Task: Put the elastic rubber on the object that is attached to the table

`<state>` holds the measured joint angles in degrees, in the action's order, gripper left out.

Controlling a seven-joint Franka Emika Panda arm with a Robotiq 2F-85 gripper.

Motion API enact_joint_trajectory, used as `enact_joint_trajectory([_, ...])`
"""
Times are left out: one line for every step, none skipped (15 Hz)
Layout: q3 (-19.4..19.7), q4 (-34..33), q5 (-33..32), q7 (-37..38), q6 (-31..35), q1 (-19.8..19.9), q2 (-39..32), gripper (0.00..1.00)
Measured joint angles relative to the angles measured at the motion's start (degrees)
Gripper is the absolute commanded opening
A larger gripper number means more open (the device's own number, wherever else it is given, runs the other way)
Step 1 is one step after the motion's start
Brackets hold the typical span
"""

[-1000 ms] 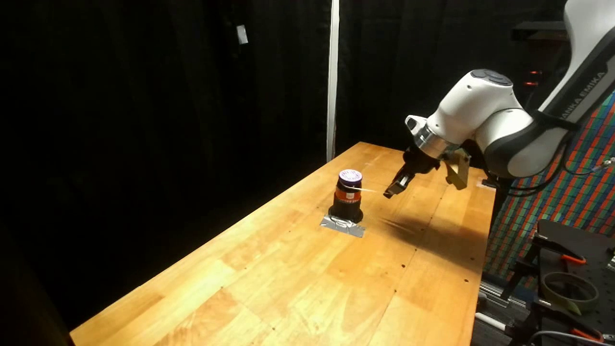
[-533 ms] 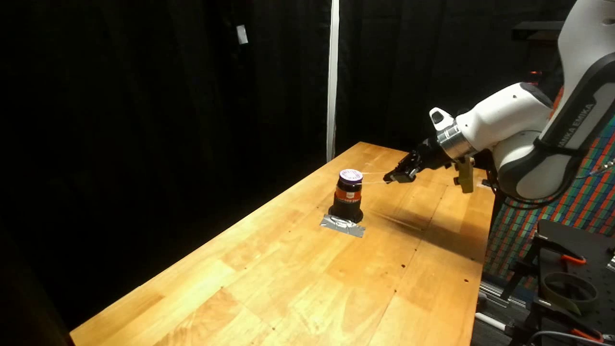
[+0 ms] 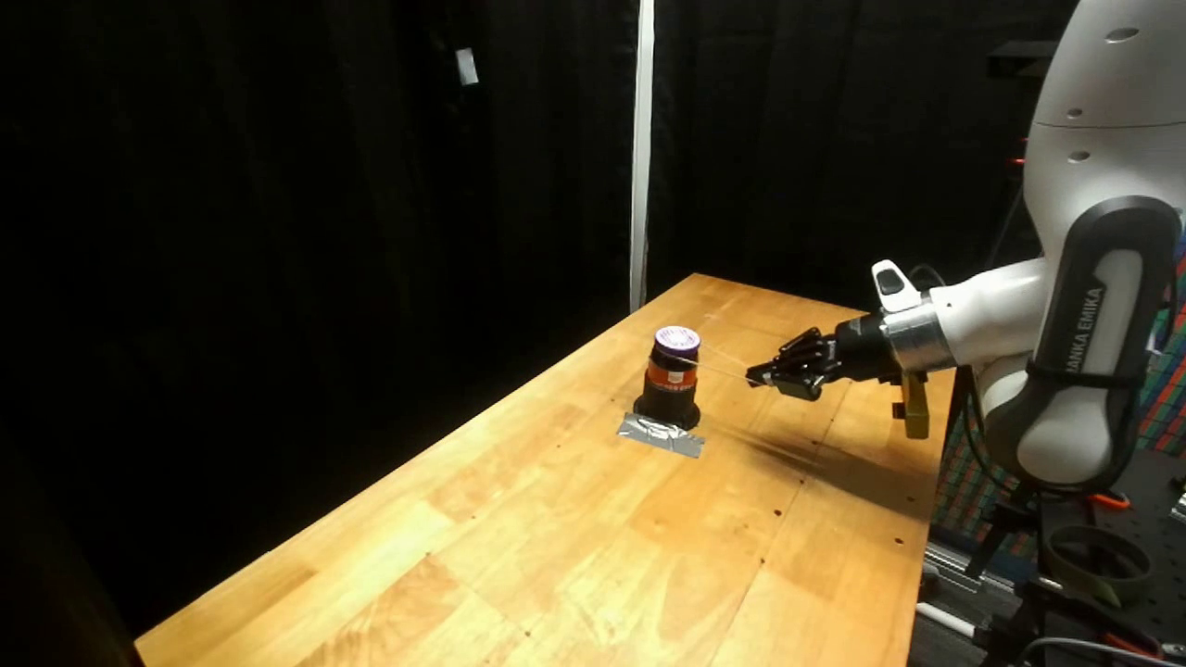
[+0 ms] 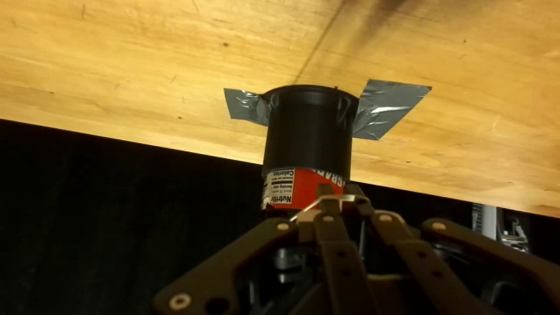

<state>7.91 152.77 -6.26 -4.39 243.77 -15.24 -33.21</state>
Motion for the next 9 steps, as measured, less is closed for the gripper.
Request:
enact_joint_trajectory([-1.36,-1.72,1.03,-0.93,-1.2,0.98,0.32,0.14])
enact_joint_trajectory([-2.47,-3.75,2.37,-1.62,-2.1,1.6,0.75,0.14])
enact_joint_trajectory([-3.33,-5.74,3.6,-2.26,-2.66,1.92,1.09,0.14])
enact_joint_trajectory([-4.01,-7.01,4.75,-3.04,-2.02,2.05,1.1,0.14])
enact_joint_trajectory([-4.59,-7.98,5.99,-3.8,-1.9,2.05,1.07,0.13])
enact_joint_trajectory([-5.16,-9.44,7.44,-4.55,-2.27,2.03,1.37,0.12])
enact_joint_trajectory([-5.65,-10.75,8.81,-5.39,-2.41,1.97,1.66,0.38])
enact_joint_trajectory([-6.13,-11.56,10.26,-5.85,-2.36,1.96,1.71,0.37])
enact_joint_trajectory([-6.53,-11.55,11.87,-6.16,-2.32,1.88,1.7,0.37])
